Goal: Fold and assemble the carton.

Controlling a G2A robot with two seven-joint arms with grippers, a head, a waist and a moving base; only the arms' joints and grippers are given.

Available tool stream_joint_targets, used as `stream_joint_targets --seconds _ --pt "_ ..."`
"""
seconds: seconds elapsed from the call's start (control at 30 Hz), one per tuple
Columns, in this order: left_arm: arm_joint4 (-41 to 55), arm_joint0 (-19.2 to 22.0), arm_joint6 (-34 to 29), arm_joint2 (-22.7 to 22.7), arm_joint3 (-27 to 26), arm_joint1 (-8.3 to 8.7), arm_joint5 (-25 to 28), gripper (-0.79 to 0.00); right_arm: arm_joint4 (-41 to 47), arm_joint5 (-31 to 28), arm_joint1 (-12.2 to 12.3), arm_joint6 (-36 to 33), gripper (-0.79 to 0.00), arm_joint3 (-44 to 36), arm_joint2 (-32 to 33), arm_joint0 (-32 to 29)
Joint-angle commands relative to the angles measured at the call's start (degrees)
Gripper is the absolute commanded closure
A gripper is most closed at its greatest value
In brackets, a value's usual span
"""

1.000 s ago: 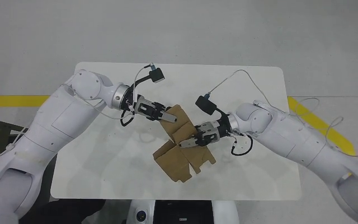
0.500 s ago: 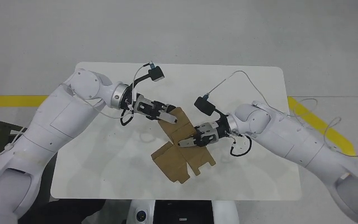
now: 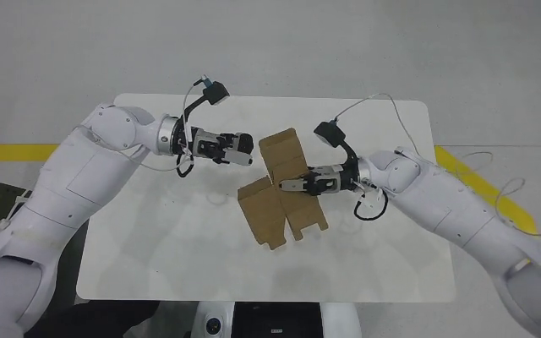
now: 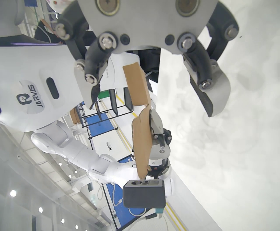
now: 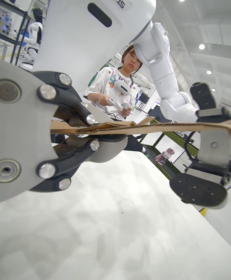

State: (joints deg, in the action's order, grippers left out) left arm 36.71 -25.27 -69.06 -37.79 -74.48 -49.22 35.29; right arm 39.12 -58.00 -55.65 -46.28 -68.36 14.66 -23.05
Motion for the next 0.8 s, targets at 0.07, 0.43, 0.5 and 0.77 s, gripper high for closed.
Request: stream_joint_targets --seconds 0.07,0.43,0.5,0.77 --pt "-3.12 -0.61 2.74 0.08 -0.06 0.26 2.68 -0.785 1.81 0.00 -0.52 0.00 0.000 3.19 3.63 -1.79" --pt "-5.05 -3.00 5.32 1.47 -2.22 0.17 5.26 -0.785 -1.75 0.00 -3.04 6.79 0.000 7.53 10.59 -5.70" --pt "-5.35 -3.05 5.58 1.48 -2.42 0.05 5.52 -0.785 -2.77 0.00 -3.54 8.08 0.000 7.90 11.19 -6.14" --pt "-6.72 -3.68 5.38 1.56 -1.90 -0.44 5.31 -0.643 -5.77 0.48 -5.34 11.67 0.000 8.03 13.19 -7.23"
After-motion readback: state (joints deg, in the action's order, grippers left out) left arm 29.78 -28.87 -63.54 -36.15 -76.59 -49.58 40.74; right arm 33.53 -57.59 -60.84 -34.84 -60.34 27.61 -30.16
